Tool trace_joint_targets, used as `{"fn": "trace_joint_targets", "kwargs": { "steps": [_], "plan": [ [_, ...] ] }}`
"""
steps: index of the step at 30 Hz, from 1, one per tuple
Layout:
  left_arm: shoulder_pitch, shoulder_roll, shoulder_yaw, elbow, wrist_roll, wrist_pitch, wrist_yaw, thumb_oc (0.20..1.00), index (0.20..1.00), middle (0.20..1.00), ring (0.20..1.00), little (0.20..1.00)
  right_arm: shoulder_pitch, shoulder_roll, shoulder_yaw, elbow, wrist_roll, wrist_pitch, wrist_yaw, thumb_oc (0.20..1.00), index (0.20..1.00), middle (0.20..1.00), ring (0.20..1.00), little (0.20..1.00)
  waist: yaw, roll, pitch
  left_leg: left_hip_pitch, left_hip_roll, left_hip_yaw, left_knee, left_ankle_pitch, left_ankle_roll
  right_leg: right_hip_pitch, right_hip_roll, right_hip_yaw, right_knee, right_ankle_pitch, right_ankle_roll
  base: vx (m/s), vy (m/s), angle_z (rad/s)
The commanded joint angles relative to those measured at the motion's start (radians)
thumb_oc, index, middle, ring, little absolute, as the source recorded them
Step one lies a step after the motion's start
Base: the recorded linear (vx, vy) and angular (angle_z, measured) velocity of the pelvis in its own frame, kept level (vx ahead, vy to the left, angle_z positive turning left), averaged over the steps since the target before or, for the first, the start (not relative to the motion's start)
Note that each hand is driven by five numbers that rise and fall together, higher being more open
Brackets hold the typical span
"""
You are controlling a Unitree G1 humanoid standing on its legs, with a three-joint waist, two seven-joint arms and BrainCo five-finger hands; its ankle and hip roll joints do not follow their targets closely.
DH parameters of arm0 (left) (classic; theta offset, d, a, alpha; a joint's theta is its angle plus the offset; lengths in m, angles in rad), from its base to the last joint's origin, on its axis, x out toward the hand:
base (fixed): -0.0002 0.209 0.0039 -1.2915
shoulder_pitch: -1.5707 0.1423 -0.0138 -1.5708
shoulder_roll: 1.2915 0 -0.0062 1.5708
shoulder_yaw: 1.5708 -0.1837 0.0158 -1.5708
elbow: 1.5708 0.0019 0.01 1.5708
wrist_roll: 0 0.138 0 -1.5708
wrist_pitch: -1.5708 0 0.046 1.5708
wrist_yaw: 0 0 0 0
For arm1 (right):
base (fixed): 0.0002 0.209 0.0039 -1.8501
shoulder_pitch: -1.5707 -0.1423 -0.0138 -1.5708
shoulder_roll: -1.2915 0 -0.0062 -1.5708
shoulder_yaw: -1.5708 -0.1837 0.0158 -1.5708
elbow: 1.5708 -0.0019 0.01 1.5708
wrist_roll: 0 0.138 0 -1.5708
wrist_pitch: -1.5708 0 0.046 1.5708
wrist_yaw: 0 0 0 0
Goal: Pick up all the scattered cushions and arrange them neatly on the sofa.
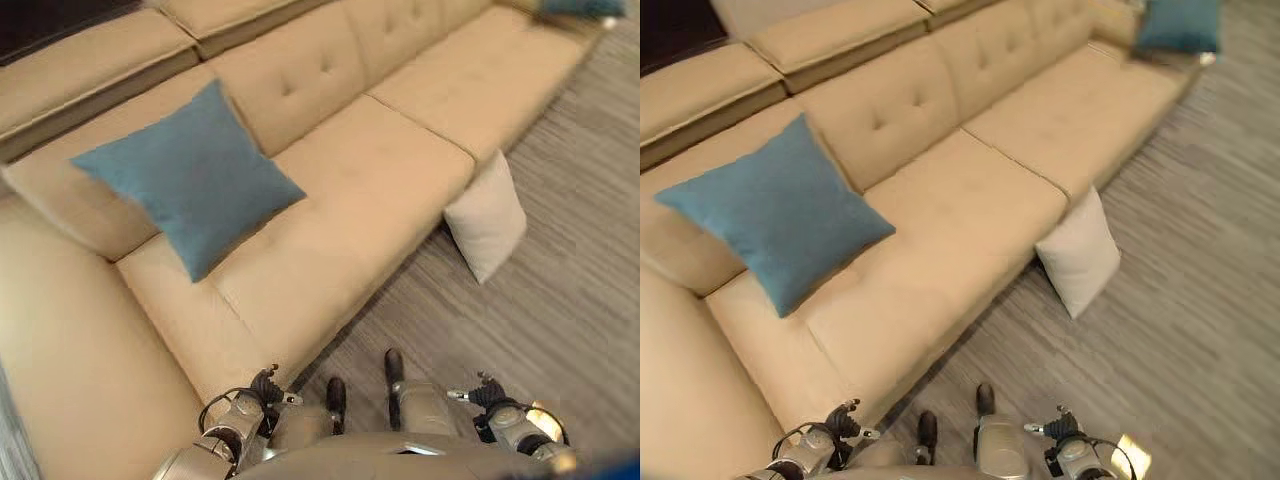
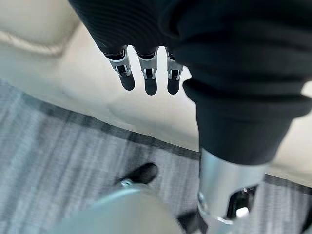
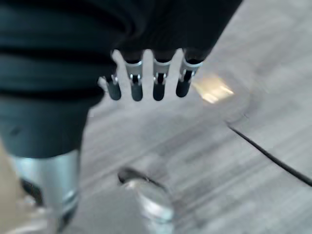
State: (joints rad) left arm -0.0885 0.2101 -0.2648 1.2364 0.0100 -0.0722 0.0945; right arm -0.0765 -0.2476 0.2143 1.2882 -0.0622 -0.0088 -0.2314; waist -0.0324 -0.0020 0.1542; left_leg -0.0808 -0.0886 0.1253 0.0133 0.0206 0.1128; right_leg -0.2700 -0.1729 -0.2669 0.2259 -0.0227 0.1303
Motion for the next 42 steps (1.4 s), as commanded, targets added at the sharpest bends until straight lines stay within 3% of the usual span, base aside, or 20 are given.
{"fn": "trace_joint_targets", "kwargs": {
  "steps": [1, 4, 6, 8, 10, 17, 18, 19, 20, 21, 26, 29, 30, 31, 32, 33, 35, 36, 39, 42],
  "plan": [
    [0.002, 0.022, 0.027, -0.015, -0.029, -0.015, 0.024, 1.000, 1.000, 1.000, 1.000, 1.000, -0.008, -0.001, 0.019, -0.019, -0.004, -0.022, -0.011, 1.000, 1.000, 1.000, 1.000, 1.000, 0.065, -0.016, -0.014, 0.025, 0.022, -0.130, 0.022, -0.080, -0.092, 0.099, 0.033, -0.032, -0.072, 0.037, -0.007, -0.07, 0.027, -1.23],
    [0.017, 0.019, 0.039, -0.003, -0.030, -0.012, 0.025, 1.000, 1.000, 1.000, 1.000, 1.000, 0.004, 0.007, 0.023, -0.019, -0.014, -0.025, -0.015, 1.000, 1.000, 1.000, 1.000, 1.000, 0.099, -0.017, -0.037, 0.012, 0.038, -0.049, 0.012, -0.066, -0.090, 0.180, 0.035, -0.091, -0.049, -0.017, -0.009, -0.13, 0.007, -0.45],
    [0.027, 0.014, 0.047, -0.002, -0.033, -0.011, 0.023, 1.000, 1.000, 1.000, 1.000, 1.000, 0.003, 0.009, 0.033, -0.029, -0.023, -0.023, -0.020, 1.000, 1.000, 1.000, 1.000, 1.000, 0.123, -0.021, -0.054, 0.004, 0.047, -0.002, 0.000, -0.062, -0.094, 0.207, 0.030, -0.128, -0.102, -0.012, -0.001, -0.08, -0.074, -1.24],
    [0.032, 0.007, 0.048, -0.001, -0.029, -0.010, 0.023, 1.000, 1.000, 1.000, 1.000, 1.000, 0.003, 0.007, 0.041, -0.038, -0.030, -0.022, -0.025, 1.000, 1.000, 1.000, 1.000, 1.000, 0.128, -0.021, -0.060, 0.013, 0.053, 0.019, -0.009, -0.060, -0.098, 0.222, 0.039, -0.120, -0.154, -0.003, 0.005, 0.01, -0.092, -1.61],
    [0.033, -0.002, 0.034, 0.000, -0.022, -0.011, 0.024, 1.000, 1.000, 1.000, 1.000, 1.000, 0.014, 0.004, 0.052, -0.048, -0.035, -0.024, -0.026, 1.000, 1.000, 1.000, 1.000, 1.000, 0.107, -0.016, -0.065, 0.033, 0.062, 0.032, -0.021, -0.058, -0.104, 0.233, 0.071, -0.058, -0.213, 0.012, 0.005, 0.04, -0.110, -0.51],
    [0.016, -0.027, -0.007, -0.016, -0.019, -0.006, 0.026, 1.000, 1.000, 1.000, 1.000, 1.000, 0.053, 0.008, 0.048, -0.033, -0.030, -0.026, -0.040, 1.000, 1.000, 1.000, 1.000, 1.000, 0.056, -0.006, -0.037, 0.021, 0.074, 0.007, 0.081, -0.097, -0.113, 0.257, 0.106, 0.022, -0.264, 0.028, -0.015, 0.00, -0.061, -0.24],
    [0.014, -0.031, -0.011, -0.015, -0.023, -0.007, 0.026, 1.000, 1.000, 1.000, 1.000, 1.000, 0.052, 0.008, 0.048, -0.030, -0.029, -0.026, -0.043, 1.000, 1.000, 1.000, 1.000, 1.000, 0.059, -0.006, -0.031, 0.014, 0.067, -0.016, 0.104, -0.103, -0.117, 0.257, 0.108, 0.034, -0.268, 0.031, -0.016, -0.03, 0.037, -0.39],
    [0.007, -0.042, -0.023, -0.010, -0.041, -0.012, 0.029, 1.000, 1.000, 1.000, 1.000, 1.000, 0.050, 0.002, 0.050, -0.026, -0.036, -0.027, -0.052, 1.000, 1.000, 1.000, 1.000, 1.000, 0.078, -0.008, -0.024, -0.019, 0.020, -0.156, 0.127, -0.108, -0.134, 0.248, 0.118, 0.074, -0.274, 0.043, -0.016, -0.03, 0.034, -0.49],
    [0.007, -0.042, -0.023, -0.010, -0.041, -0.012, 0.029, 1.000, 1.000, 1.000, 1.000, 1.000, 0.050, 0.002, 0.050, -0.026, -0.036, -0.027, -0.052, 1.000, 1.000, 1.000, 1.000, 1.000, 0.078, -0.008, -0.024, -0.018, 0.020, -0.156, 0.127, -0.109, -0.134, 0.248, 0.118, 0.074, -0.274, 0.043, -0.016, -0.01, 0.058, -0.64],
    [0.005, -0.047, -0.027, 0.000, -0.041, -0.010, 0.031, 1.000, 1.000, 1.000, 1.000, 1.000, 0.050, 0.000, 0.046, -0.027, -0.038, -0.028, -0.054, 1.000, 1.000, 1.000, 1.000, 1.000, 0.081, -0.007, -0.028, -0.024, 0.006, -0.202, 0.115, -0.109, -0.137, 0.247, 0.121, 0.097, -0.276, 0.045, -0.011, 0.04, 0.075, -0.75],
    [-0.001, -0.037, -0.039, 0.006, -0.016, -0.007, 0.032, 1.000, 1.000, 1.000, 1.000, 1.000, 0.044, 0.002, 0.043, -0.040, -0.053, -0.020, -0.053, 1.000, 1.000, 1.000, 1.000, 1.000, 0.044, 0.013, -0.034, 0.042, 0.029, -0.119, -0.006, -0.089, -0.106, 0.181, 0.113, 0.157, -0.206, 0.049, 0.010, 0.02, 0.182, -0.88],
    [-0.011, -0.018, -0.032, -0.006, -0.025, -0.010, 0.036, 1.000, 1.000, 1.000, 1.000, 1.000, 0.029, 0.009, 0.053, -0.052, -0.059, -0.018, -0.055, 1.000, 1.000, 1.000, 1.000, 1.000, 0.044, 0.013, -0.012, 0.049, 0.037, -0.077, -0.016, -0.084, -0.095, 0.131, 0.105, 0.144, -0.127, 0.042, 0.020, -0.07, 0.093, -0.75],
    [-0.014, -0.008, -0.022, -0.006, -0.032, -0.013, 0.040, 1.000, 1.000, 1.000, 1.000, 1.000, 0.024, 0.012, 0.060, -0.058, -0.073, -0.015, -0.055, 1.000, 1.000, 1.000, 1.000, 1.000, 0.050, 0.013, 0.000, 0.063, 0.046, -0.034, -0.020, -0.090, -0.096, 0.107, 0.070, 0.065, -0.109, 0.054, 0.032, -0.06, 0.047, -0.78],
    [-0.014, -0.008, -0.022, -0.006, -0.032, -0.013, 0.040, 1.000, 1.000, 1.000, 1.000, 1.000, 0.024, 0.012, 0.060, -0.058, -0.073, -0.015, -0.055, 1.000, 1.000, 1.000, 1.000, 1.000, 0.050, 0.013, 0.001, 0.064, 0.046, -0.034, -0.020, -0.090, -0.096, 0.107, 0.070, 0.065, -0.108, 0.053, 0.032, -0.05, 0.027, -1.09],
    [-0.012, -0.005, -0.019, -0.007, -0.034, -0.014, 0.041, 1.000, 1.000, 1.000, 1.000, 1.000, 0.026, 0.014, 0.062, -0.060, -0.077, -0.014, -0.055, 1.000, 1.000, 1.000, 1.000, 1.000, 0.053, 0.014, 0.001, 0.069, 0.050, -0.018, -0.022, -0.092, -0.097, 0.106, 0.055, 0.025, -0.107, 0.056, 0.032, 0.00, -0.016, -1.32],
    [-0.011, 0.001, -0.008, -0.013, -0.042, -0.013, 0.037, 1.000, 1.000, 1.000, 1.000, 1.000, 0.027, 0.016, 0.062, -0.063, -0.084, -0.012, -0.055, 1.000, 1.000, 1.000, 1.000, 1.000, 0.060, 0.019, 0.000, 0.076, 0.060, 0.010, -0.024, -0.094, -0.096, 0.104, 0.030, -0.060, -0.099, 0.052, 0.025, 0.00, -0.017, -1.12],
    [-0.006, 0.002, -0.007, -0.011, -0.038, -0.011, 0.035, 1.000, 1.000, 1.000, 1.000, 1.000, 0.030, 0.016, 0.061, -0.062, -0.086, -0.011, -0.057, 1.000, 1.000, 1.000, 1.000, 1.000, 0.060, 0.017, -0.008, 0.082, 0.060, 0.029, -0.023, -0.099, -0.098, 0.127, 0.022, -0.098, -0.122, 0.046, 0.018, 0.10, -0.103, -0.61],
    [0.008, -0.009, -0.012, 0.005, -0.011, -0.013, 0.022, 1.000, 1.000, 1.000, 1.000, 1.000, -0.007, -0.036, 0.044, -0.035, -0.065, -0.026, -0.055, 1.000, 1.000, 1.000, 1.000, 1.000, 0.072, 0.017, -0.014, 0.093, 0.067, 0.031, -0.017, -0.101, -0.105, 0.143, 0.025, -0.104, -0.130, 0.041, 0.011, 0.19, -0.172, -0.50],
    [0.006, -0.027, -0.016, 0.022, -0.009, -0.005, 0.023, 1.000, 1.000, 1.000, 1.000, 1.000, -0.002, -0.031, 0.038, -0.030, -0.039, -0.036, -0.037, 1.000, 1.000, 1.000, 1.000, 1.000, 0.063, 0.019, -0.029, 0.104, 0.085, 0.032, 0.001, -0.113, -0.125, 0.163, 0.048, -0.079, -0.173, 0.043, -0.002, 0.21, -0.257, 0.00],
    [-0.003, -0.046, -0.040, 0.015, -0.004, -0.003, 0.014, 1.000, 1.000, 1.000, 1.000, 1.000, 0.001, -0.045, 0.034, -0.027, -0.021, -0.040, -0.037, 1.000, 1.000, 1.000, 1.000, 1.000, 0.054, 0.011, -0.032, 0.084, 0.112, 0.030, 0.115, -0.141, -0.150, 0.215, 0.078, -0.058, -0.241, 0.039, -0.013, 0.16, -0.250, 0.06]
  ]
}}
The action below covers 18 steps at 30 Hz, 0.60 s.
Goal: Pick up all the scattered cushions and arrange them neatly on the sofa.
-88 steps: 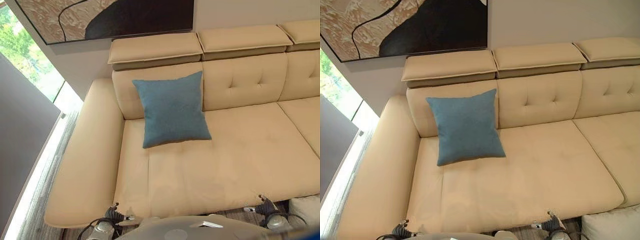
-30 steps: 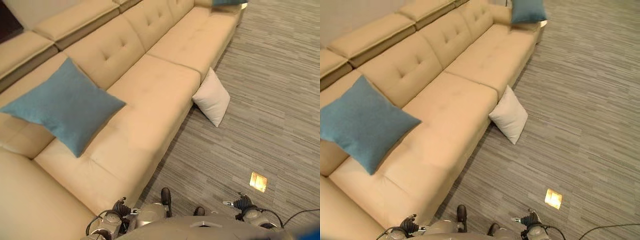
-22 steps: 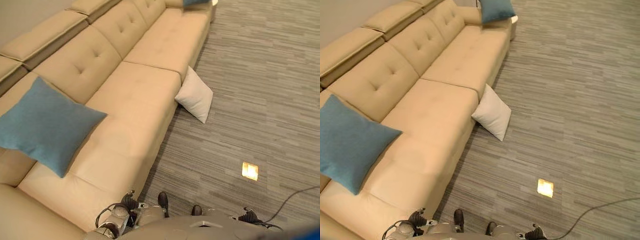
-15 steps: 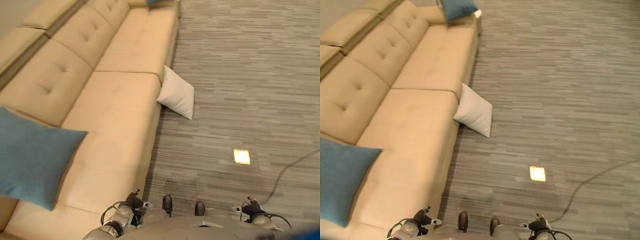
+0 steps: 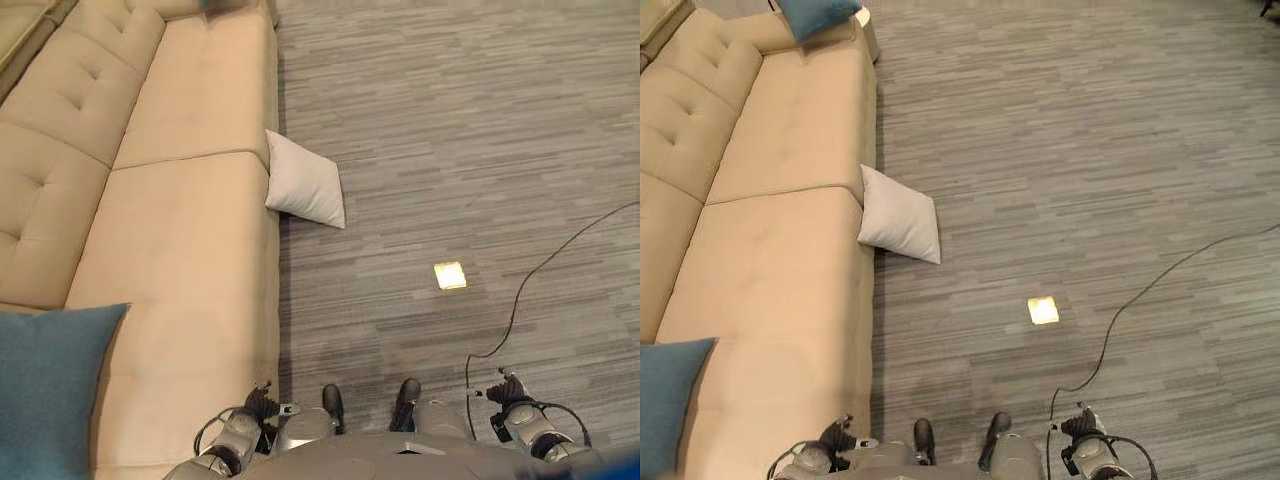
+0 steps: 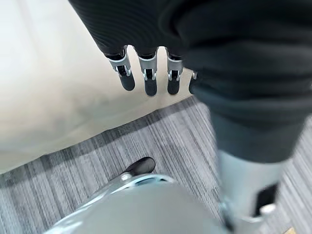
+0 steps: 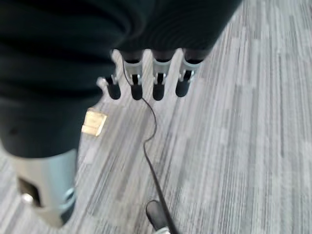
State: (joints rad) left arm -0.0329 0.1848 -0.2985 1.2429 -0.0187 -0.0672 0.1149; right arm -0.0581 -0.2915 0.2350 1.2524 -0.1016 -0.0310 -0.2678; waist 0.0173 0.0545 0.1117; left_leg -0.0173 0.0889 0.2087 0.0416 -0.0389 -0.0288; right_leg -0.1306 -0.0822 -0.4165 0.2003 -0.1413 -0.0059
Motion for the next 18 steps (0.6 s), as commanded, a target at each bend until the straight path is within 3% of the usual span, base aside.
{"fn": "trace_joint_targets", "kwargs": {
  "steps": [1, 2, 3, 4, 7, 8, 11, 14, 16, 18],
  "plan": [
    [-0.064, -0.027, -0.015, 0.000, 0.021, -0.009, -0.005, 1.000, 1.000, 1.000, 1.000, 1.000, -0.019, -0.009, 0.013, 0.011, 0.023, -0.020, -0.002, 1.000, 1.000, 1.000, 1.000, 1.000, 0.012, -0.048, 0.022, -0.028, -0.066, -0.087, 0.191, -0.072, -0.017, 0.093, -0.006, 0.104, -0.236, 0.157, 0.113, 0.11, -0.146, -0.17],
    [-0.064, -0.027, -0.015, 0.000, 0.021, -0.009, -0.005, 1.000, 1.000, 1.000, 1.000, 1.000, -0.019, -0.009, 0.013, 0.012, 0.023, -0.020, -0.002, 1.000, 1.000, 1.000, 1.000, 1.000, 0.011, -0.048, 0.021, -0.030, -0.067, -0.087, 0.191, -0.072, -0.017, 0.092, -0.007, 0.104, -0.236, 0.157, 0.113, 0.19, -0.215, -0.36],
    [-0.078, -0.032, -0.032, -0.003, 0.017, -0.009, -0.005, 1.000, 1.000, 1.000, 1.000, 1.000, -0.020, -0.017, 0.009, 0.027, 0.024, -0.016, -0.010, 1.000, 1.000, 1.000, 1.000, 1.000, 0.034, -0.061, 0.030, -0.127, -0.130, -0.162, 0.209, -0.079, -0.011, 0.111, 0.000, 0.121, -0.258, 0.149, 0.114, 0.12, -0.114, -0.42],
    [-0.078, -0.032, -0.032, -0.003, 0.017, -0.010, -0.005, 1.000, 1.000, 1.000, 1.000, 1.000, -0.020, -0.017, 0.009, 0.027, 0.024, -0.016, -0.010, 1.000, 1.000, 1.000, 1.000, 1.000, 0.034, -0.061, 0.030, -0.128, -0.130, -0.163, 0.211, -0.081, -0.011, 0.112, 0.000, 0.120, -0.258, 0.148, 0.115, 0.32, -0.174, -0.29],
    [-0.080, -0.034, -0.037, 0.009, 0.023, -0.011, -0.004, 1.000, 1.000, 1.000, 1.000, 1.000, -0.011, -0.017, 0.009, 0.039, 0.029, -0.018, -0.025, 1.000, 1.000, 1.000, 1.000, 1.000, 0.072, -0.048, 0.042, -0.234, -0.149, -0.168, 0.055, 0.072, -0.023, 0.172, 0.067, 0.181, -0.282, 0.119, 0.114, 0.28, -0.085, -0.16],
    [-0.078, -0.032, -0.034, 0.009, 0.022, -0.013, -0.003, 1.000, 1.000, 1.000, 1.000, 1.000, -0.010, -0.015, 0.011, 0.042, 0.030, -0.017, -0.024, 1.000, 1.000, 1.000, 1.000, 1.000, 0.079, -0.049, 0.044, -0.245, -0.151, -0.168, 0.054, 0.080, -0.023, 0.181, 0.075, 0.189, -0.283, 0.111, 0.113, 0.22, -0.038, -0.52],
    [-0.057, -0.028, -0.014, 0.015, 0.022, -0.010, -0.005, 1.000, 1.000, 1.000, 1.000, 1.000, 0.005, -0.006, 0.024, 0.055, 0.008, -0.011, -0.020, 1.000, 1.000, 1.000, 1.000, 1.000, 0.095, -0.055, 0.026, -0.221, -0.162, -0.184, 0.055, 0.065, -0.005, 0.217, 0.089, 0.220, -0.282, 0.083, 0.101, 0.26, 0.024, -0.92],
    [-0.024, -0.017, 0.007, 0.020, 0.029, -0.007, -0.010, 1.000, 1.000, 1.000, 1.000, 1.000, 0.016, 0.007, 0.030, 0.057, -0.018, -0.005, -0.004, 1.000, 1.000, 1.000, 1.000, 1.000, 0.120, -0.064, -0.003, -0.179, -0.166, -0.169, 0.077, 0.024, 0.025, 0.249, 0.066, 0.247, -0.220, 0.043, 0.101, 0.34, 0.104, -0.64],
    [-0.016, -0.002, 0.018, 0.017, 0.035, -0.003, -0.008, 1.000, 1.000, 1.000, 1.000, 1.000, 0.002, 0.009, 0.038, 0.045, -0.037, -0.003, 0.012, 1.000, 1.000, 1.000, 1.000, 1.000, 0.132, -0.055, -0.014, -0.122, -0.161, -0.149, 0.067, -0.010, 0.055, 0.188, 0.042, 0.249, -0.034, 0.051, 0.140, 0.27, 0.151, -0.43],
    [-0.020, 0.010, 0.019, 0.009, 0.034, -0.003, 0.000, 1.000, 1.000, 1.000, 1.000, 1.000, -0.015, 0.007, 0.045, 0.027, -0.043, -0.005, 0.017, 1.000, 1.000, 1.000, 1.000, 1.000, 0.112, -0.040, 0.004, -0.093, -0.157, -0.152, 0.066, -0.022, 0.077, 0.080, 0.020, 0.253, 0.163, 0.123, 0.187, 0.14, 0.118, -0.39]
  ]
}}
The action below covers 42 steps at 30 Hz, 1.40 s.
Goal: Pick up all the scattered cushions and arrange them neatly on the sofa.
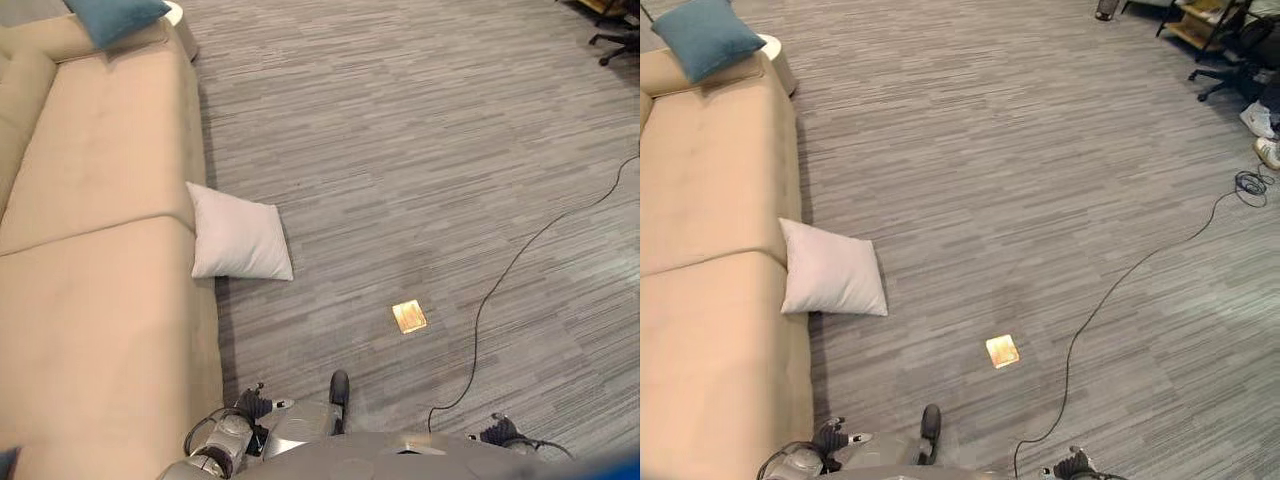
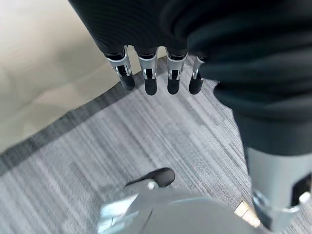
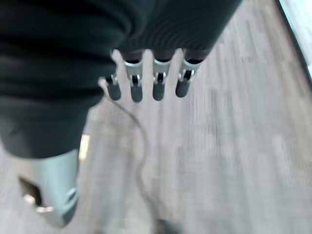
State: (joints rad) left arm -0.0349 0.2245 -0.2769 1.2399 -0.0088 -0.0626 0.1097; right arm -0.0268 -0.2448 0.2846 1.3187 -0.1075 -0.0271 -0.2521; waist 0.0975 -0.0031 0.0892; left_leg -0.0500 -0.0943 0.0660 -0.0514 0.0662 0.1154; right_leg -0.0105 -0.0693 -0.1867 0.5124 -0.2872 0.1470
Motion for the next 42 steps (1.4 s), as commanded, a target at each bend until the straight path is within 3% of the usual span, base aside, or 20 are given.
{"fn": "trace_joint_targets", "kwargs": {
  "steps": [1, 2, 4, 5, 8, 10, 12, 13, 16, 18, 21, 23, 25, 26, 31, 34, 36, 38, 40, 42],
  "plan": [
    [-0.019, -0.021, -0.006, 0.008, 0.021, -0.010, 0.011, 1.000, 1.000, 1.000, 1.000, 1.000, -0.054, -0.042, -0.003, -0.051, -0.040, -0.013, 0.001, 1.000, 1.000, 1.000, 1.000, 1.000, 0.008, 0.041, 0.041, -0.033, 0.032, -0.027, 0.155, -0.137, -0.055, -0.121, -0.006, 0.011, -0.036, 0.301, 0.048, 0.23, 0.118, 0.08],
    [-0.021, -0.018, -0.008, 0.005, 0.019, -0.011, 0.018, 1.000, 1.000, 1.000, 1.000, 1.000, -0.052, -0.044, -0.002, -0.054, -0.042, -0.012, -0.002, 1.000, 1.000, 1.000, 1.000, 1.000, -0.009, 0.057, 0.044, 0.009, 0.029, -0.042, 0.137, -0.155, -0.053, -0.148, -0.047, -0.035, -0.059, 0.270, 0.022, 0.28, 0.081, 0.58],
    [-0.024, -0.019, -0.008, 0.005, 0.019, -0.012, 0.019, 1.000, 1.000, 1.000, 1.000, 1.000, -0.051, -0.039, 0.001, -0.047, -0.045, -0.009, -0.003, 1.000, 1.000, 1.000, 1.000, 1.000, -0.016, 0.063, 0.043, 0.044, 0.033, -0.055, 0.115, -0.169, -0.057, -0.165, -0.063, -0.065, -0.144, 0.249, -0.004, 0.27, -0.032, 0.41],
    [-0.025, -0.019, -0.008, 0.005, 0.018, -0.013, 0.018, 1.000, 1.000, 1.000, 1.000, 1.000, -0.049, -0.040, 0.001, -0.045, -0.045, -0.008, -0.002, 1.000, 1.000, 1.000, 1.000, 1.000, -0.024, 0.063, 0.043, 0.060, 0.032, -0.062, 0.108, -0.174, -0.060, -0.179, -0.064, -0.062, -0.186, 0.259, -0.008, 0.37, -0.140, 0.09],
    [-0.045, -0.022, -0.021, 0.013, 0.027, -0.021, 0.020, 1.000, 1.000, 1.000, 1.000, 1.000, -0.034, -0.047, -0.012, -0.027, -0.032, -0.003, 0.003, 1.000, 1.000, 1.000, 1.000, 1.000, -0.075, 0.050, 0.051, 0.140, 0.026, -0.119, 0.065, -0.202, -0.082, -0.254, -0.041, 0.055, -0.415, 0.364, 0.021, 0.37, -0.194, 0.24],
    [-0.041, -0.035, -0.022, 0.025, 0.034, -0.024, 0.016, 1.000, 1.000, 1.000, 1.000, 1.000, -0.025, -0.049, -0.015, -0.013, -0.031, 0.000, 0.001, 1.000, 1.000, 1.000, 1.000, 1.000, -0.080, 0.040, 0.041, 0.156, 0.022, -0.125, 0.056, -0.213, -0.087, -0.223, -0.046, 0.054, -0.459, 0.391, 0.023, 0.32, -0.237, 0.82],
    [-0.041, -0.061, -0.037, 0.031, 0.037, -0.020, 0.007, 1.000, 1.000, 1.000, 1.000, 1.000, -0.020, -0.049, -0.031, -0.006, -0.007, -0.008, -0.001, 1.000, 1.000, 1.000, 1.000, 1.000, -0.090, 0.040, 0.015, 0.157, 0.066, -0.122, 0.072, -0.223, -0.128, -0.180, -0.036, 0.023, -0.478, 0.375, 0.002, 0.33, -0.317, 0.83],
    [-0.041, -0.061, -0.037, 0.031, 0.037, -0.020, 0.007, 1.000, 1.000, 1.000, 1.000, 1.000, -0.021, -0.049, -0.031, -0.006, -0.007, -0.008, -0.001, 1.000, 1.000, 1.000, 1.000, 1.000, -0.091, 0.040, 0.015, 0.156, 0.066, -0.122, 0.073, -0.224, -0.128, -0.179, -0.036, 0.022, -0.479, 0.375, 0.002, 0.17, -0.264, 0.79],
    [-0.069, -0.074, -0.070, 0.016, 0.048, -0.018, -0.006, 1.000, 1.000, 1.000, 1.000, 1.000, -0.038, -0.056, -0.031, -0.011, 0.035, -0.014, -0.002, 1.000, 1.000, 1.000, 1.000, 1.000, -0.088, 0.018, 0.046, -0.004, 0.080, -0.094, 0.361, -0.139, -0.174, -0.085, -0.022, -0.005, -0.529, 0.334, -0.047, 0.11, -0.263, 0.66],
    [-0.080, -0.076, -0.079, 0.006, 0.038, -0.019, -0.007, 1.000, 1.000, 1.000, 1.000, 1.000, -0.038, -0.060, -0.032, -0.006, 0.042, -0.012, -0.006, 1.000, 1.000, 1.000, 1.000, 1.000, -0.077, 0.006, 0.063, -0.076, 0.086, -0.065, 0.426, -0.132, -0.167, -0.051, -0.024, -0.019, -0.551, 0.319, -0.060, 0.08, -0.140, 0.70],
    [-0.083, -0.079, -0.084, 0.007, 0.034, -0.018, -0.007, 1.000, 1.000, 1.000, 1.000, 1.000, -0.037, -0.064, -0.033, -0.009, 0.050, -0.017, -0.015, 1.000, 1.000, 1.000, 1.000, 1.000, -0.066, -0.002, 0.067, -0.118, 0.076, -0.041, 0.397, -0.164, -0.154, -0.027, -0.026, -0.034, -0.570, 0.307, -0.053, 0.14, -0.067, 0.63],
    [-0.082, -0.079, -0.085, 0.011, 0.037, -0.015, -0.002, 1.000, 1.000, 1.000, 1.000, 1.000, -0.034, -0.067, -0.029, -0.012, 0.041, -0.021, -0.026, 1.000, 1.000, 1.000, 1.000, 1.000, -0.055, 0.007, 0.063, -0.145, 0.076, 0.008, 0.264, -0.117, -0.152, -0.001, -0.013, -0.061, -0.581, 0.288, -0.045, 0.21, -0.001, -0.14],
    [-0.083, -0.074, -0.081, 0.010, 0.034, -0.015, 0.003, 1.000, 1.000, 1.000, 1.000, 1.000, -0.030, -0.067, -0.030, -0.010, 0.042, -0.017, -0.026, 1.000, 1.000, 1.000, 1.000, 1.000, -0.046, 0.016, 0.067, -0.171, 0.095, 0.072, 0.215, -0.065, -0.156, 0.016, 0.000, -0.079, -0.573, 0.267, -0.053, 0.18, 0.060, 0.01],
    [-0.070, -0.073, -0.067, 0.017, 0.034, -0.013, 0.003, 1.000, 1.000, 1.000, 1.000, 1.000, -0.028, -0.057, -0.028, -0.007, 0.035, -0.012, -0.020, 1.000, 1.000, 1.000, 1.000, 1.000, -0.042, 0.018, 0.062, -0.137, 0.099, 0.092, 0.194, -0.079, -0.146, 0.033, 0.009, -0.082, -0.557, 0.247, -0.052, 0.22, 0.102, 0.42],
    [-0.049, -0.056, -0.039, 0.028, 0.037, -0.012, -0.004, 1.000, 1.000, 1.000, 1.000, 1.000, -0.013, -0.037, -0.026, -0.004, -0.001, -0.010, -0.010, 1.000, 1.000, 1.000, 1.000, 1.000, -0.021, 0.006, 0.023, -0.080, 0.062, 0.068, 0.168, -0.113, -0.113, 0.052, -0.021, -0.095, -0.464, 0.213, -0.034, 0.20, 0.128, -0.22],
    [-0.059, -0.032, -0.023, 0.019, 0.034, -0.010, -0.003, 1.000, 1.000, 1.000, 1.000, 1.000, -0.026, -0.025, -0.011, -0.006, -0.038, -0.001, 0.008, 1.000, 1.000, 1.000, 1.000, 1.000, -0.023, 0.025, 0.041, -0.028, 0.056, 0.046, 0.147, -0.139, -0.077, -0.070, -0.082, -0.108, -0.159, 0.251, 0.015, 0.14, 0.187, 0.17],
    [-0.053, -0.027, -0.018, 0.018, 0.026, -0.015, -0.002, 1.000, 1.000, 1.000, 1.000, 1.000, -0.029, -0.024, -0.008, -0.012, -0.036, -0.007, 0.011, 1.000, 1.000, 1.000, 1.000, 1.000, -0.026, 0.034, 0.042, 0.000, 0.048, 0.017, 0.134, -0.145, -0.070, -0.112, -0.085, -0.094, -0.091, 0.263, 0.013, 0.16, 0.092, 0.68],
    [-0.049, -0.026, -0.018, 0.015, 0.017, -0.016, -0.001, 1.000, 1.000, 1.000, 1.000, 1.000, -0.033, -0.024, -0.004, -0.017, -0.032, -0.010, 0.011, 1.000, 1.000, 1.000, 1.000, 1.000, -0.027, 0.037, 0.040, 0.028, 0.036, -0.018, 0.121, -0.150, -0.068, -0.129, -0.071, -0.076, -0.116, 0.251, -0.002, 0.21, -0.011, 0.92],
    [-0.041, -0.028, -0.016, 0.022, 0.016, -0.019, -0.005, 1.000, 1.000, 1.000, 1.000, 1.000, -0.040, -0.025, 0.007, -0.026, -0.033, -0.013, 0.013, 1.000, 1.000, 1.000, 1.000, 1.000, -0.028, 0.034, 0.042, 0.055, 0.018, -0.062, 0.115, -0.164, -0.073, -0.157, -0.067, -0.055, -0.218, 0.262, -0.013, 0.29, -0.092, 1.01],
    [-0.034, -0.039, -0.027, 0.048, 0.029, -0.026, -0.008, 1.000, 1.000, 1.000, 1.000, 1.000, -0.038, -0.029, 0.011, -0.025, -0.028, -0.011, 0.015, 1.000, 1.000, 1.000, 1.000, 1.000, -0.059, 0.029, 0.053, 0.104, -0.006, -0.173, 0.105, -0.188, -0.085, -0.223, -0.017, 0.091, -0.390, 0.329, 0.008, 0.36, -0.171, 1.15]
  ]
}}
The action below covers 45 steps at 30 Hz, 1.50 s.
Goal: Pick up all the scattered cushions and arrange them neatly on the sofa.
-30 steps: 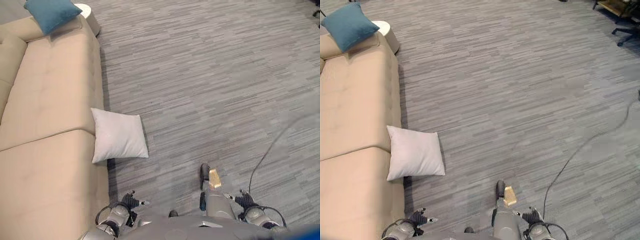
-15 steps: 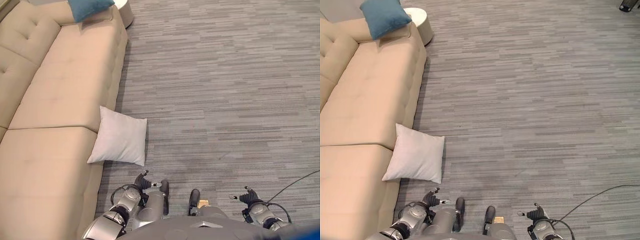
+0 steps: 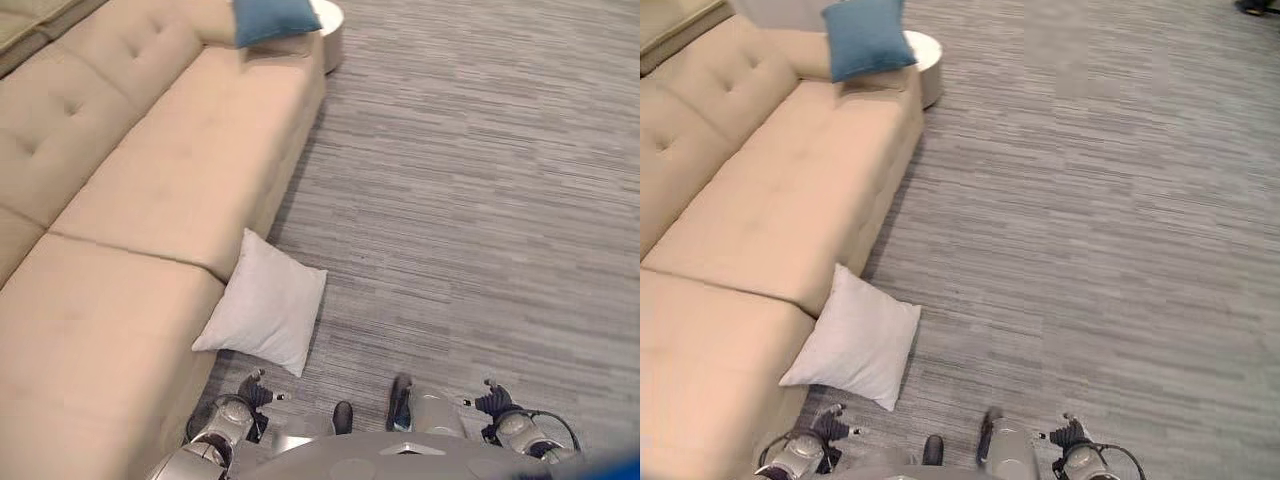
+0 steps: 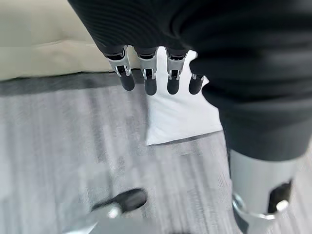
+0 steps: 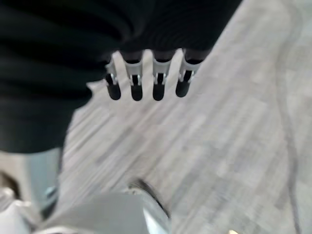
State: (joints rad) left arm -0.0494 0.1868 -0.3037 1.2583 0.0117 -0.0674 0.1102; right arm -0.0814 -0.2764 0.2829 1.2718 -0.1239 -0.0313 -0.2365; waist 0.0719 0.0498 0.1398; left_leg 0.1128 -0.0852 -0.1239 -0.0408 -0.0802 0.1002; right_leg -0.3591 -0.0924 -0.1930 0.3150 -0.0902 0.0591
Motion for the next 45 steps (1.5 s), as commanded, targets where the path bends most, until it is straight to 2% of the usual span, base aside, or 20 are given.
{"fn": "trace_joint_targets", "kwargs": {
  "steps": [1, 3, 5, 8, 11, 12, 13, 18, 19, 23, 24, 26, 27, 28, 30, 31, 33, 36, 41, 45],
  "plan": [
    [-0.020, -0.004, -0.005, 0.032, 0.016, -0.022, -0.011, 1.000, 1.000, 1.000, 1.000, 1.000, 0.019, 0.001, 0.011, 0.023, -0.010, -0.005, 0.001, 1.000, 1.000, 1.000, 1.000, 1.000, -0.042, -0.027, 0.002, -0.055, -0.022, -0.005, 0.094, -0.042, -0.073, 0.111, 0.016, 0.132, -0.207, 0.148, 0.102, 0.29, -0.206, 1.82],
    [-0.020, -0.014, -0.008, 0.045, 0.026, -0.023, -0.014, 1.000, 1.000, 1.000, 1.000, 1.000, 0.026, -0.004, 0.013, 0.024, -0.011, -0.006, 0.003, 1.000, 1.000, 1.000, 1.000, 1.000, -0.051, -0.040, -0.014, -0.037, -0.021, -0.069, 0.092, -0.061, -0.091, 0.145, 0.006, 0.133, -0.259, 0.174, 0.092, 0.27, -0.275, 2.43],
    [-0.027, -0.017, -0.013, 0.040, 0.023, -0.022, -0.015, 1.000, 1.000, 1.000, 1.000, 1.000, 0.027, 0.000, 0.014, 0.027, -0.006, -0.012, 0.002, 1.000, 1.000, 1.000, 1.000, 1.000, -0.053, -0.044, -0.026, -0.038, 0.005, -0.087, 0.098, -0.062, -0.113, 0.171, 0.021, 0.135, -0.261, 0.158, 0.081, 0.19, -0.253, 1.33],
    [-0.043, -0.025, -0.034, 0.020, 0.025, -0.021, -0.021, 1.000, 1.000, 1.000, 1.000, 1.000, 0.016, -0.002, 0.026, 0.023, 0.009, -0.013, 0.005, 1.000, 1.000, 1.000, 1.000, 1.000, -0.054, -0.051, -0.024, -0.093, 0.022, -0.073, 0.198, -0.046, -0.141, 0.243, 0.027, 0.094, -0.304, 0.139, 0.062, 0.09, -0.255, 1.03],
    [-0.050, -0.028, -0.035, 0.009, 0.016, -0.020, -0.018, 1.000, 1.000, 1.000, 1.000, 1.000, 0.009, -0.006, 0.028, 0.020, 0.019, -0.015, 0.001, 1.000, 1.000, 1.000, 1.000, 1.000, -0.054, -0.057, -0.014, -0.156, 0.029, -0.024, 0.279, -0.029, -0.147, 0.278, 0.018, 0.069, -0.327, 0.130, 0.053, 0.00, -0.073, 0.87],
    [-0.051, -0.028, -0.037, 0.000, 0.010, -0.019, -0.015, 1.000, 1.000, 1.000, 1.000, 1.000, 0.009, -0.007, 0.027, 0.023, 0.017, -0.013, 0.000, 1.000, 1.000, 1.000, 1.000, 1.000, -0.055, -0.061, -0.014, -0.182, 0.056, 0.072, 0.276, -0.029, -0.142, 0.307, 0.009, 0.038, -0.345, 0.115, 0.049, 0.02, -0.038, 0.58],
    [-0.049, -0.028, -0.040, -0.001, 0.009, -0.016, -0.014, 1.000, 1.000, 1.000, 1.000, 1.000, 0.013, -0.009, 0.025, 0.026, 0.015, -0.013, -0.004, 1.000, 1.000, 1.000, 1.000, 1.000, -0.054, -0.063, -0.015, -0.191, 0.071, 0.124, 0.261, -0.036, -0.137, 0.319, 0.005, 0.020, -0.354, 0.112, 0.051, 0.02, -0.047, 0.42],
    [-0.048, -0.024, -0.039, 0.013, 0.024, -0.007, -0.014, 1.000, 1.000, 1.000, 1.000, 1.000, 0.017, 0.001, 0.008, 0.026, 0.027, -0.011, -0.013, 1.000, 1.000, 1.000, 1.000, 1.000, -0.063, -0.065, -0.014, -0.236, 0.104, 0.304, 0.153, 0.040, -0.126, 0.353, 0.004, -0.086, -0.375, 0.091, 0.052, 0.02, 0.031, 0.81],
    [-0.046, -0.022, -0.035, 0.014, 0.025, -0.005, -0.015, 1.000, 1.000, 1.000, 1.000, 1.000, 0.019, 0.008, 0.010, 0.027, 0.025, -0.011, -0.012, 1.000, 1.000, 1.000, 1.000, 1.000, -0.061, -0.065, -0.017, -0.227, 0.102, 0.307, 0.140, 0.041, -0.124, 0.358, 0.005, -0.099, -0.377, 0.092, 0.053, 0.09, 0.089, 0.54],
    [-0.020, -0.017, -0.015, 0.032, 0.037, -0.003, -0.023, 1.000, 1.000, 1.000, 1.000, 1.000, 0.035, 0.024, 0.017, 0.027, 0.007, -0.012, -0.005, 1.000, 1.000, 1.000, 1.000, 1.000, -0.058, -0.075, -0.032, -0.190, 0.086, 0.290, 0.095, 0.041, -0.113, 0.380, -0.003, -0.116, -0.361, 0.083, 0.062, 0.11, 0.124, 0.52],
    [-0.017, -0.011, -0.005, 0.033, 0.035, -0.003, -0.023, 1.000, 1.000, 1.000, 1.000, 1.000, 0.034, 0.030, 0.023, 0.020, -0.003, -0.012, -0.004, 1.000, 1.000, 1.000, 1.000, 1.000, -0.049, -0.080, -0.031, -0.179, 0.076, 0.282, 0.093, 0.031, -0.102, 0.381, -0.011, -0.111, -0.331, 0.074, 0.067, 0.09, 0.247, 0.46],
    [-0.025, 0.009, 0.009, 0.022, 0.025, -0.005, -0.021, 1.000, 1.000, 1.000, 1.000, 1.000, 0.022, 0.037, 0.033, 0.006, -0.014, -0.013, 0.007, 1.000, 1.000, 1.000, 1.000, 1.000, -0.040, -0.076, -0.021, -0.177, 0.062, 0.260, 0.090, 0.025, -0.080, 0.323, -0.040, -0.104, -0.171, 0.050, 0.074, 0.07, 0.287, 0.21],
    [-0.036, 0.020, 0.008, 0.017, 0.022, -0.008, -0.017, 1.000, 1.000, 1.000, 1.000, 1.000, 0.013, 0.039, 0.034, -0.002, -0.012, -0.014, 0.010, 1.000, 1.000, 1.000, 1.000, 1.000, -0.046, -0.068, -0.009, -0.172, 0.057, 0.230, 0.088, 0.027, -0.073, 0.278, -0.035, -0.073, -0.084, 0.048, 0.077, 0.12, 0.220, 0.40],
    [-0.041, 0.024, 0.003, 0.013, 0.017, -0.012, -0.016, 1.000, 1.000, 1.000, 1.000, 1.000, 0.008, 0.039, 0.037, 0.002, -0.011, -0.016, 0.011, 1.000, 1.000, 1.000, 1.000, 1.000, -0.051, -0.062, -0.008, -0.155, 0.045, 0.194, 0.078, 0.025, -0.071, 0.261, -0.013, -0.025, -0.078, 0.042, 0.077, 0.19, 0.145, 0.98],
    [-0.041, 0.020, -0.006, 0.015, 0.013, -0.019, -0.018, 1.000, 1.000, 1.000, 1.000, 1.000, 0.016, 0.034, 0.040, 0.011, -0.001, -0.016, 0.014, 1.000, 1.000, 1.000, 1.000, 1.000, -0.066, -0.061, -0.013, -0.129, 0.015, 0.118, 0.059, 0.025, -0.070, 0.236, 0.041, 0.086, -0.161, 0.057, 0.065, 0.25, 0.025, 1.37],
    [-0.056, 0.036, 0.009, 0.024, 0.010, -0.022, -0.032, 1.000, 1.000, 1.000, 1.000, 1.000, 0.017, -0.045, -0.001, 0.063, 0.030, 0.001, 0.065, 1.000, 1.000, 1.000, 1.000, 1.000, -0.080, -0.075, -0.008, -0.118, 0.004, 0.081, 0.055, 0.023, -0.074, 0.214, 0.058, 0.139, -0.193, 0.082, 0.072, 0.21, -0.079, 1.49],
    [-0.037, 0.032, 0.004, 0.032, 0.022, -0.027, -0.024, 1.000, 1.000, 1.000, 1.000, 1.000, 0.023, 0.008, 0.038, 0.017, -0.007, -0.020, 0.022, 1.000, 1.000, 1.000, 1.000, 1.000, -0.081, -0.080, -0.005, -0.114, -0.011, 0.042, 0.055, 0.018, -0.082, 0.227, 0.042, 0.132, -0.259, 0.113, 0.074, 0.14, -0.139, 1.44],
    [-0.026, 0.017, 0.006, 0.038, 0.032, -0.026, -0.026, 1.000, 1.000, 1.000, 1.000, 1.000, 0.023, 0.010, 0.043, 0.025, -0.017, -0.023, 0.021, 1.000, 1.000, 1.000, 1.000, 1.000, -0.074, -0.084, -0.029, -0.098, 0.001, 0.035, 0.028, 0.021, -0.103, 0.292, 0.045, 0.102, -0.336, 0.124, 0.069, 0.15, -0.165, 0.92],
    [-0.045, 0.052, 0.020, 0.035, 0.027, -0.017, -0.036, 1.000, 1.000, 1.000, 1.000, 1.000, 0.020, -0.037, 0.026, 0.023, 0.035, -0.038, 0.059, 1.000, 1.000, 1.000, 1.000, 1.000, -0.073, -0.112, -0.037, -0.081, 0.044, 0.037, 0.023, 0.029, -0.141, 0.366, 0.064, 0.045, -0.377, 0.094, 0.046, 0.05, -0.247, 0.04],
    [-0.051, 0.037, 0.004, 0.026, 0.025, -0.016, -0.042, 1.000, 1.000, 1.000, 1.000, 1.000, 0.025, -0.040, 0.017, 0.032, 0.037, -0.034, 0.058, 1.000, 1.000, 1.000, 1.000, 1.000, -0.085, -0.112, -0.038, -0.101, 0.043, 0.074, 0.064, 0.025, -0.147, 0.390, 0.056, 0.016, -0.388, 0.088, 0.044, -0.02, -0.072, 0.26]
  ]
}}
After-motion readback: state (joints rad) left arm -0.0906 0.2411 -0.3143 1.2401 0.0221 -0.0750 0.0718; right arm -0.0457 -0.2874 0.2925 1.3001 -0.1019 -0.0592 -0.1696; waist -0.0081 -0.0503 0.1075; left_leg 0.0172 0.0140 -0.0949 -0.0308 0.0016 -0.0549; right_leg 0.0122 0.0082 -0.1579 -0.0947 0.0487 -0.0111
